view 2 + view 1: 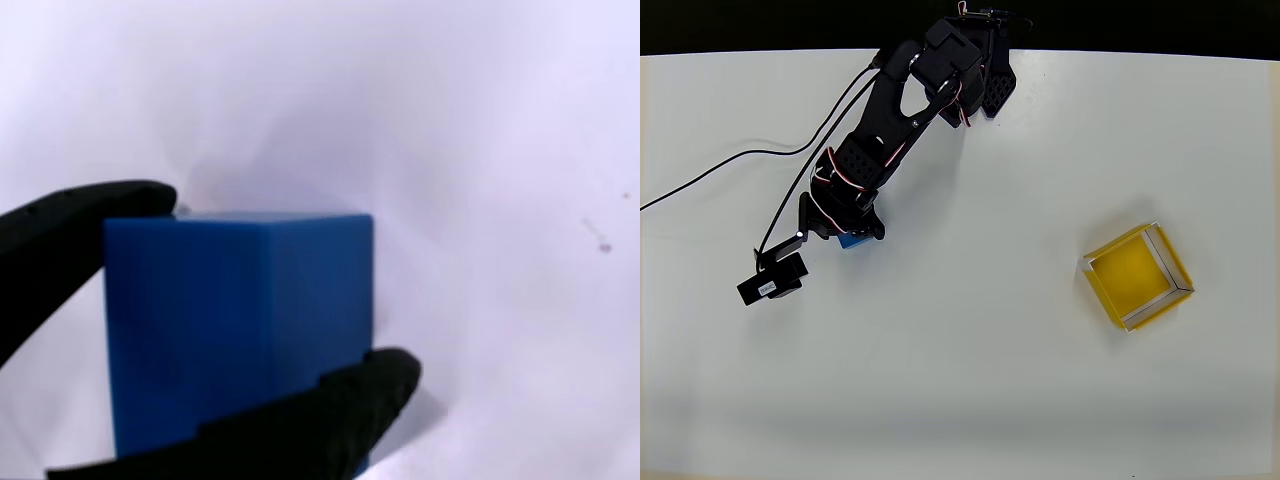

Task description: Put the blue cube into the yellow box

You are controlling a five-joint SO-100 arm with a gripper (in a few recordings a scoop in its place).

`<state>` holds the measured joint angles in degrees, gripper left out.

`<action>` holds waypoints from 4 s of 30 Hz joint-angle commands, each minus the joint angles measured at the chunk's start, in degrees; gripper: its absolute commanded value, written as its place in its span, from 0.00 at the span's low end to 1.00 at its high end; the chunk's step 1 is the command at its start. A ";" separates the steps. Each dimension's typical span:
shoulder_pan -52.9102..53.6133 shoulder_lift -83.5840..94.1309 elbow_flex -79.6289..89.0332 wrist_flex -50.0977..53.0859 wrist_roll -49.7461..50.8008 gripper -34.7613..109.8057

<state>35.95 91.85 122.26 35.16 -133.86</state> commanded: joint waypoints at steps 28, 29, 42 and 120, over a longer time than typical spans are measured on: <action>-11.69 18.72 15.82 -15.64 12.83 0.37; -13.10 20.04 16.00 -16.35 13.97 0.37; -37.35 37.18 18.54 -34.01 25.22 0.37; -78.57 5.89 1.05 -62.14 37.97 0.39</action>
<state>-44.65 86.31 129.64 -29.36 -94.31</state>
